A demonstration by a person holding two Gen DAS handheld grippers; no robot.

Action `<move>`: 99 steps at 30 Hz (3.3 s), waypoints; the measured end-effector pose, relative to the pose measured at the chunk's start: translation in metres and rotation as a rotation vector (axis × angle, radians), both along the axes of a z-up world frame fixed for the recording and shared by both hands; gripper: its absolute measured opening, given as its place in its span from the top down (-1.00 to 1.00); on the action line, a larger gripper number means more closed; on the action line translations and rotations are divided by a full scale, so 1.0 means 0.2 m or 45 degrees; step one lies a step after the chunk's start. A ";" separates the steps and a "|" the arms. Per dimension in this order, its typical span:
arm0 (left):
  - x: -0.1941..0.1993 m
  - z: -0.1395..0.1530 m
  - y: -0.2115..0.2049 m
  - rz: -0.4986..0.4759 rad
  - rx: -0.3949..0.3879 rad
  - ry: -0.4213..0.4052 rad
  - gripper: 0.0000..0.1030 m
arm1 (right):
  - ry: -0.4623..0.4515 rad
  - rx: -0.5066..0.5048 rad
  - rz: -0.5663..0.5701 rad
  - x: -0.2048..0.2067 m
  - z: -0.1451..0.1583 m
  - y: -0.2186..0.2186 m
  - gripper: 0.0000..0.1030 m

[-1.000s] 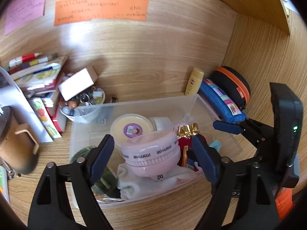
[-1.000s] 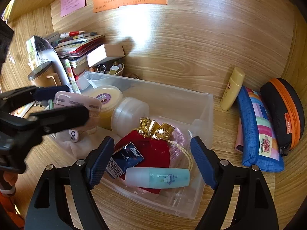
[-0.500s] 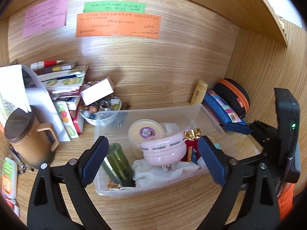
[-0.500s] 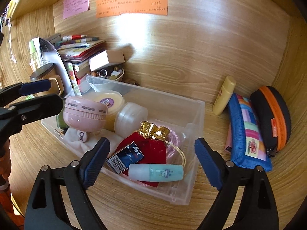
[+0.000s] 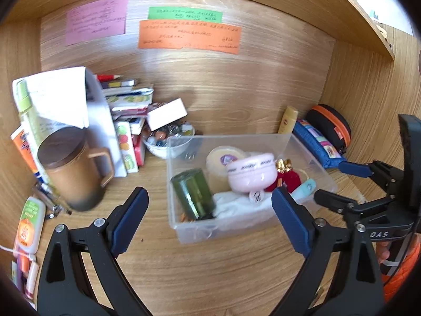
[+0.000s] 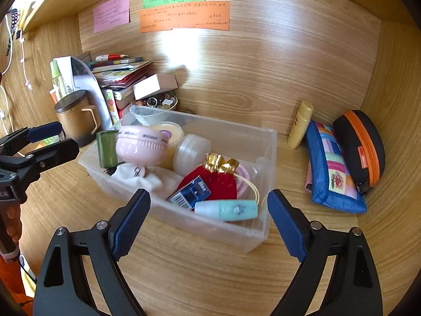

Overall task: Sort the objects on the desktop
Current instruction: 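Withdraw both grippers and move toward the soap bar and seashell on the desk, then grasp the green soap bar with the right gripper while the left grasps the seashell, then carry the soap bar and seashell over the clear box with both grippers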

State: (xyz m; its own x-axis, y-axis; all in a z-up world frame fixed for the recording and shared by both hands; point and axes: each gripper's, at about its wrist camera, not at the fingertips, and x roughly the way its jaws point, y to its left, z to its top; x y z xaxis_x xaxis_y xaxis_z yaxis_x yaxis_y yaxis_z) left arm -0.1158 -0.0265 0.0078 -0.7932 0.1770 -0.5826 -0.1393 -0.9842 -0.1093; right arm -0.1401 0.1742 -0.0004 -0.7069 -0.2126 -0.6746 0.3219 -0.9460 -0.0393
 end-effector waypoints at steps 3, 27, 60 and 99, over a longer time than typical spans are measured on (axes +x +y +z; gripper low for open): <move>0.05 -0.03 -0.03 0.011 0.002 -0.014 -0.86 | -0.006 -0.001 0.000 0.05 -0.01 -0.01 -0.73; 0.36 -0.34 -0.07 0.042 -0.028 -0.210 -0.92 | -0.100 0.082 0.079 0.41 -0.23 -0.10 -0.73; 0.44 -0.50 0.06 -0.010 -0.140 -0.259 0.00 | -0.156 0.076 0.215 0.61 -0.44 -0.18 -0.09; 0.35 -0.30 -0.03 0.061 -0.024 -0.118 0.59 | -0.063 -0.001 0.136 0.48 -0.26 -0.06 0.39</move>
State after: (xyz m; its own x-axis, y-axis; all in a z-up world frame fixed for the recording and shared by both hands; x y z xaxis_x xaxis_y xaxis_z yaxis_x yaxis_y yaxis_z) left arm -0.0452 -0.0317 -0.0531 -0.7431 0.1287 -0.6567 -0.0822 -0.9915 -0.1013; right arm -0.0444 0.1631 -0.0528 -0.6456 -0.2857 -0.7082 0.4227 -0.9060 -0.0199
